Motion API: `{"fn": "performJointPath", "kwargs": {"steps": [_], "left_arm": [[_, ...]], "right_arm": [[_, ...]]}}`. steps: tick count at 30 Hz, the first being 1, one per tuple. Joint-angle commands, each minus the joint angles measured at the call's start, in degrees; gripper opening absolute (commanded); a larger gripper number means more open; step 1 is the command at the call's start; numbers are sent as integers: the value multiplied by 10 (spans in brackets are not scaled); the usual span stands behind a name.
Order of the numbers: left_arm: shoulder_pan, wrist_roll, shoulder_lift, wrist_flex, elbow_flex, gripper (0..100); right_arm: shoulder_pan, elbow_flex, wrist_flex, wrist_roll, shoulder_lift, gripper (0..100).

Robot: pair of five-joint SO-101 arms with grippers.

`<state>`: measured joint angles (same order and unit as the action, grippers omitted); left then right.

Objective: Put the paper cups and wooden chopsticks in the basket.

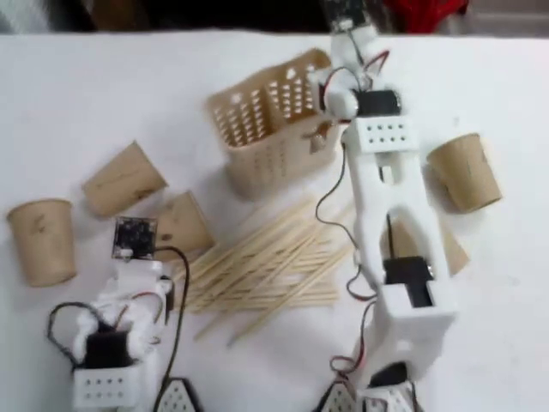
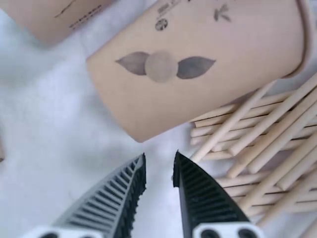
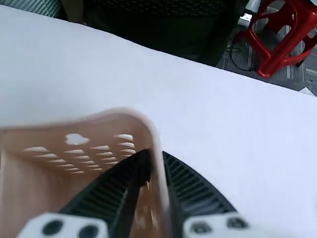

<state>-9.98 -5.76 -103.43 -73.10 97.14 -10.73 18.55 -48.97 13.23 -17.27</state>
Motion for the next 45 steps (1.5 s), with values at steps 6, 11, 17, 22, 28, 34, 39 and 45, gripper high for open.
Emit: {"fn": "performJointPath", "kwargs": {"steps": [6,11,17,22,28,34,39,45], "left_arm": [[3,-4,-3,-4,-1,110],[3,-4,-3,-4,-1,110],[3,-4,-3,-4,-1,110],[3,-4,-3,-4,-1,110],[3,-4,-3,-4,-1,110],[3,-4,-3,-4,-1,110],[3,-4,-3,-4,-1,110],[3,-4,-3,-4,-1,110]], "right_arm": [[10,13,-189,1,2,16],[9,13,-284,-4,30,16],[8,13,-335,-4,87,16],[2,13,-367,-28,107,16],[-8,13,-398,-40,109,18],[-7,49,-399,-63,106,61],[-10,118,-394,-81,105,139],[-4,140,-379,-79,89,162]]}}
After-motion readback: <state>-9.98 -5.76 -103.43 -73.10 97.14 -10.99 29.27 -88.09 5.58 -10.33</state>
